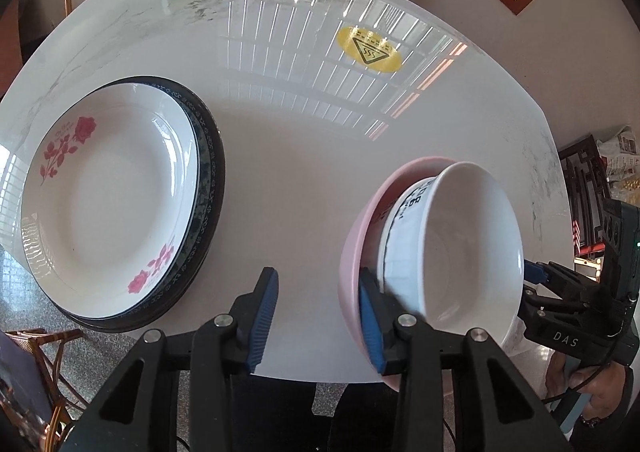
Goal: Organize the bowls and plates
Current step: 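Close both grippers on the pink bowl's rim, gripping the whole bowl stack, then lift the bowl stack with both grippers and carry it toward the plate stack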
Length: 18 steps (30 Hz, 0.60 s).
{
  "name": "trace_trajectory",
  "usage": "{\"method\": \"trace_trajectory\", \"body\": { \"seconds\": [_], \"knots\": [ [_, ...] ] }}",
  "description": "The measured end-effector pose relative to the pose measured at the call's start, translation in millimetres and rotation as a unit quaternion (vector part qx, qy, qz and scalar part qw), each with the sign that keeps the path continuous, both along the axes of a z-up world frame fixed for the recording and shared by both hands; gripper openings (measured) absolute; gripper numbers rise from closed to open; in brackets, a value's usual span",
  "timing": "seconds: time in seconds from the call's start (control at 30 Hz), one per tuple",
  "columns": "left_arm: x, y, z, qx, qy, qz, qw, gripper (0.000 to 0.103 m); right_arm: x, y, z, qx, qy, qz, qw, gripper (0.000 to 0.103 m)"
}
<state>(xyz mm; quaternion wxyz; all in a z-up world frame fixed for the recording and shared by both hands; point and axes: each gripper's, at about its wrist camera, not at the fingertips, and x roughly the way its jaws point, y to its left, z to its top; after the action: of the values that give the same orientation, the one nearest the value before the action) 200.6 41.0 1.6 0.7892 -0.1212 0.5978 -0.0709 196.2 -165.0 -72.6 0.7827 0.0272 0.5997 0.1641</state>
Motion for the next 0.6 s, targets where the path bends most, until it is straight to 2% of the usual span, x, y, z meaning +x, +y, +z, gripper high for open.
{"method": "trace_trajectory", "body": {
  "seconds": [0.07,0.17,0.23,0.27,0.3,0.33,0.37,0.43,0.6],
  "knots": [
    [-1.3,-0.4,-1.2,0.0,-0.003,0.011,0.9999,0.046,0.8,1.1,0.6,-0.003,0.001,0.002,1.0,0.057],
    [-6.3,4.8,-2.8,-0.012,-0.006,0.025,0.9996,0.046,1.1,0.8,0.5,0.001,0.005,0.002,1.0,0.056],
    [-6.1,4.1,-3.6,-0.025,-0.005,0.013,0.9996,0.037,0.3,3.0,1.9,0.008,0.005,0.006,1.0,0.047],
    [-6.6,0.8,-1.6,-0.026,-0.009,-0.001,0.9996,0.026,-0.3,6.5,3.6,0.009,0.002,0.011,1.0,0.038],
    [-8.1,-2.0,1.4,-0.02,-0.013,-0.013,0.9996,0.017,-0.8,10.7,5.6,0.009,-0.001,0.016,1.0,0.028],
    [-9.8,-7.4,3.5,-0.015,-0.016,-0.022,0.9995,0.011,-1.2,14.9,7.5,0.01,-0.004,0.022,1.0,0.023],
    [-12.4,-13.7,6.0,0.002,-0.023,-0.029,0.9993,0.008,-1.3,18.8,9.8,0.009,-0.008,0.029,1.0,0.013],
    [-18.0,-21.3,8.8,0.035,-0.036,-0.036,0.9981,0.007,-2.7,26.5,12.8,-0.006,-0.016,0.04,0.999,0.014],
    [-21.4,-19.7,14.4,0.024,-0.049,-0.029,0.9981,0.007,-3.2,19.9,12.1,0.011,-0.015,0.039,0.999,0.014]
  ]
}}
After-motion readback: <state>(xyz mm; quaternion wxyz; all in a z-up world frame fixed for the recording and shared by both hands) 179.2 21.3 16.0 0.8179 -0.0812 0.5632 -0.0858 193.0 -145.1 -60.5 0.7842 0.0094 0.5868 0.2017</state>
